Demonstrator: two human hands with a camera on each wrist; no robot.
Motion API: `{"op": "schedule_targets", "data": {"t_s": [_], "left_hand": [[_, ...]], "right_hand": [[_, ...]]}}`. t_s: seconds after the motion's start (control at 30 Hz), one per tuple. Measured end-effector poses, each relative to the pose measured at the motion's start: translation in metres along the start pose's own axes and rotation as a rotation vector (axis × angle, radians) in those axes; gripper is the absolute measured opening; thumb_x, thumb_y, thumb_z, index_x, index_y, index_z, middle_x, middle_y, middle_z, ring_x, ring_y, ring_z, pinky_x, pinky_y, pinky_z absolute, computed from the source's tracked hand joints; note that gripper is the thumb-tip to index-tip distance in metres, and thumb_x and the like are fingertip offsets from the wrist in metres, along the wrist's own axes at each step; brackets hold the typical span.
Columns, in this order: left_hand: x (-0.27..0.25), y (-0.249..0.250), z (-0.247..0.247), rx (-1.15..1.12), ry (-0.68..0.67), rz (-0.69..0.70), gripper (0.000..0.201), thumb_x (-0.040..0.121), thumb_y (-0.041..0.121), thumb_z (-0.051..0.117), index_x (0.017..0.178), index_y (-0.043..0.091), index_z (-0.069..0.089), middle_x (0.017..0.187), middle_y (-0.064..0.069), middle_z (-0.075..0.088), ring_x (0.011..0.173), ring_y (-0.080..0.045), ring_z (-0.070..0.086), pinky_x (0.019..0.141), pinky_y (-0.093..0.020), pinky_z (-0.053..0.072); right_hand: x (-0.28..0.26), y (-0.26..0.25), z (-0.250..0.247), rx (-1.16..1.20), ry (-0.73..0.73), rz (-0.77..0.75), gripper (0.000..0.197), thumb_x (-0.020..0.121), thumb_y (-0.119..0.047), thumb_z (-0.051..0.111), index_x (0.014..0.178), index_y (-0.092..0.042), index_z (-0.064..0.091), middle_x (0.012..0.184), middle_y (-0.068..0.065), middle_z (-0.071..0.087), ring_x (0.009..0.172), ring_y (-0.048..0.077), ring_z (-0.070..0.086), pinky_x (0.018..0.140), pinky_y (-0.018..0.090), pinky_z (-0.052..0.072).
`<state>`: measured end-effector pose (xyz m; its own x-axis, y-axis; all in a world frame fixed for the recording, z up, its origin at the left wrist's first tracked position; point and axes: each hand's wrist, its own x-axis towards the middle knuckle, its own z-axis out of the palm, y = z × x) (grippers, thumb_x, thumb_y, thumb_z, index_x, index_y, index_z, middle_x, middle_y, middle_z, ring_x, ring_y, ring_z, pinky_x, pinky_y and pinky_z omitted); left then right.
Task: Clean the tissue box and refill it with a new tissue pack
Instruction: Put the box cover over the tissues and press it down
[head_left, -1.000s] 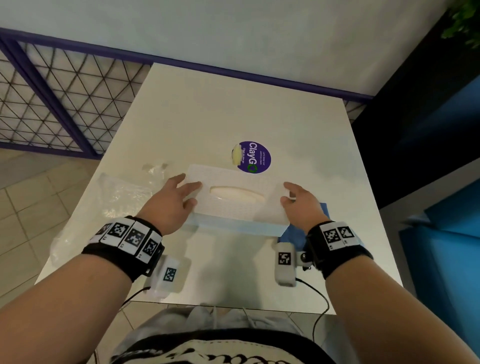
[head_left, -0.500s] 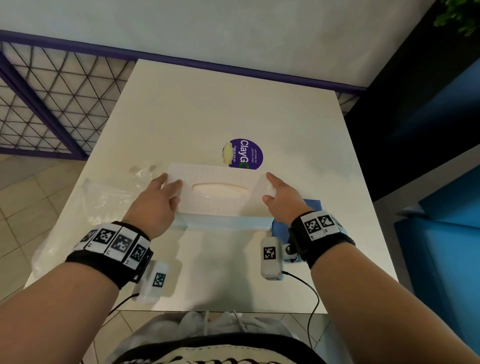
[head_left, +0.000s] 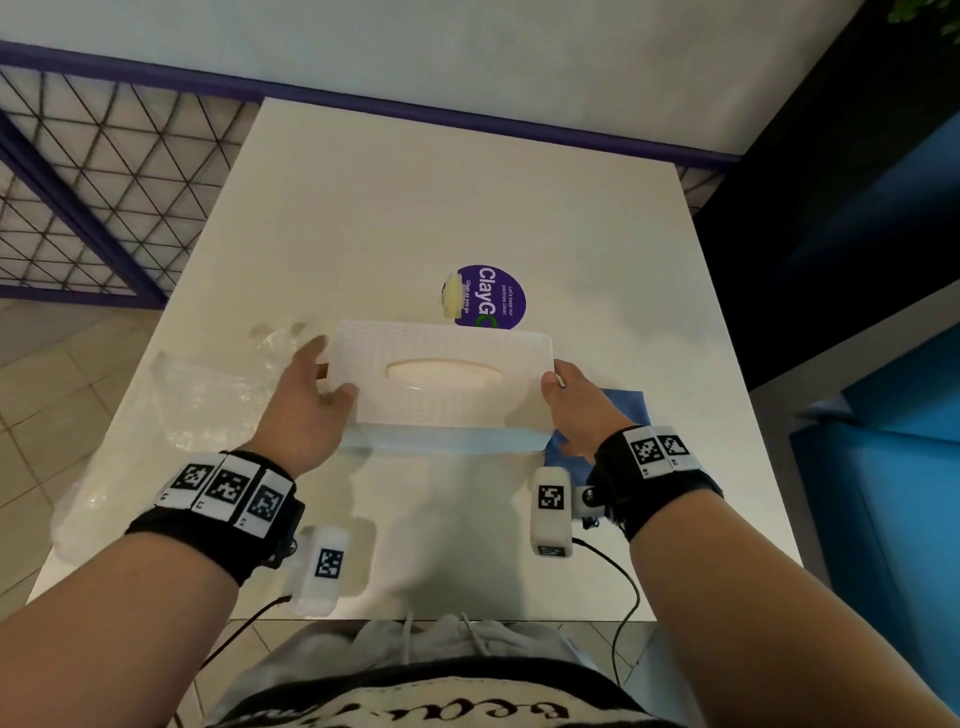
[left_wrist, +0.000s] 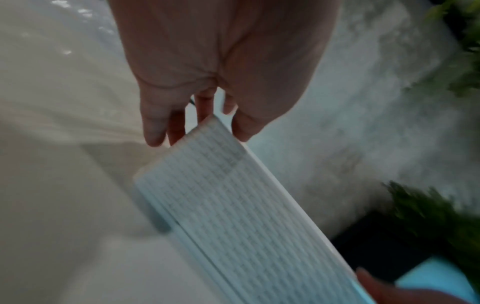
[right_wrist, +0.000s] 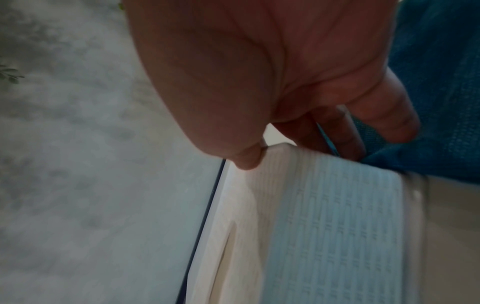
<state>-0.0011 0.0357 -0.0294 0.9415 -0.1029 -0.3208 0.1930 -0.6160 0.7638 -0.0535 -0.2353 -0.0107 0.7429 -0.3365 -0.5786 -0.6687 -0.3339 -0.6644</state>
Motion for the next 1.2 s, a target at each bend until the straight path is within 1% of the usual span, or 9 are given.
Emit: {"op": "schedule_targets", "data": {"t_s": [0.13,0.47,0.57,0.67,0.77,0.97,1.07,1.13,1.2], "left_hand": [[0.005,-0.005,0.006,-0.072,-0.033,-0.168,0.039,0.098,0.036,0.04,0.125,0.01,0.051,0.121,-0.011,0.058,0.106,-0.032,0.053,0.096,-0.046,0.044],[0.005,-0.003,0.006,-0.045,-0.026,-0.091,0.038,0.099,0.038,0.034,0.119,0.01,0.05,0.111,-0.009,0.058,0.102,-0.032,0.055,0.093,-0.048,0.046],[0.005,-0.006,0.005,-0.079,-0.023,-0.077,0.04,0.099,0.039,0.034,0.124,0.013,0.048,0.117,-0.009,0.057,0.108,-0.033,0.054,0.095,-0.054,0.046],[0.002,-0.002,0.006,-0.045,-0.026,-0.071,0.04,0.1,0.037,0.033,0.124,0.009,0.048,0.115,-0.008,0.056,0.106,-0.032,0.054,0.094,-0.048,0.046],[0.002,0.002,0.009,0.03,-0.007,-0.027,0.036,0.102,0.032,0.031,0.119,0.006,0.048,0.106,-0.006,0.053,0.095,-0.027,0.049,0.082,-0.035,0.037],[0.005,0.004,0.009,0.131,-0.004,-0.026,0.035,0.102,0.03,0.029,0.108,0.001,0.048,0.09,-0.007,0.052,0.084,-0.027,0.048,0.074,-0.033,0.033],[0.008,0.002,0.01,0.174,-0.027,-0.056,0.038,0.103,0.03,0.028,0.111,-0.002,0.047,0.09,-0.01,0.052,0.083,-0.029,0.048,0.073,-0.034,0.033],[0.01,0.0,0.011,0.183,-0.029,-0.069,0.039,0.103,0.03,0.027,0.113,-0.003,0.046,0.092,-0.011,0.052,0.084,-0.03,0.049,0.074,-0.034,0.033],[0.011,0.001,0.011,0.197,-0.031,-0.082,0.039,0.103,0.029,0.027,0.115,-0.004,0.045,0.092,-0.012,0.054,0.087,-0.033,0.052,0.073,-0.035,0.034]], "right_hand": [[0.001,0.0,-0.002,0.009,-0.022,0.002,0.044,0.1,-0.03,0.027,0.144,-0.027,0.026,0.132,0.012,0.052,0.113,0.031,0.054,0.099,0.048,0.047],[0.003,-0.002,-0.004,-0.089,-0.007,-0.047,0.045,0.102,-0.027,0.022,0.147,-0.022,0.023,0.131,0.015,0.053,0.104,0.029,0.053,0.099,0.047,0.047],[0.004,-0.001,-0.004,-0.084,0.025,-0.069,0.046,0.102,-0.026,0.027,0.148,-0.02,0.023,0.141,0.015,0.046,0.122,0.033,0.049,0.105,0.044,0.04],[0.006,0.001,-0.001,-0.06,0.049,-0.081,0.047,0.102,-0.025,0.032,0.148,-0.017,0.025,0.146,0.015,0.042,0.133,0.033,0.042,0.107,0.041,0.036],[0.008,0.002,-0.001,-0.04,0.051,-0.072,0.047,0.102,-0.023,0.032,0.147,-0.016,0.025,0.146,0.016,0.041,0.133,0.033,0.042,0.107,0.04,0.035],[0.01,0.004,-0.003,-0.049,0.046,-0.069,0.047,0.102,-0.023,0.032,0.147,-0.015,0.025,0.146,0.016,0.042,0.128,0.031,0.046,0.106,0.04,0.036],[0.013,0.007,-0.001,-0.069,0.039,-0.084,0.047,0.102,-0.023,0.033,0.147,-0.014,0.025,0.146,0.017,0.041,0.104,0.016,0.04,0.085,0.026,0.041],[0.015,0.01,-0.001,-0.087,0.042,-0.101,0.047,0.102,-0.025,0.033,0.148,-0.015,0.024,0.146,0.016,0.041,0.102,0.013,0.035,0.068,0.013,0.032],[0.015,0.012,0.001,-0.111,0.037,-0.096,0.049,0.102,-0.026,0.033,0.149,-0.016,0.022,0.148,0.015,0.039,0.102,0.013,0.034,0.065,0.01,0.027]]}}
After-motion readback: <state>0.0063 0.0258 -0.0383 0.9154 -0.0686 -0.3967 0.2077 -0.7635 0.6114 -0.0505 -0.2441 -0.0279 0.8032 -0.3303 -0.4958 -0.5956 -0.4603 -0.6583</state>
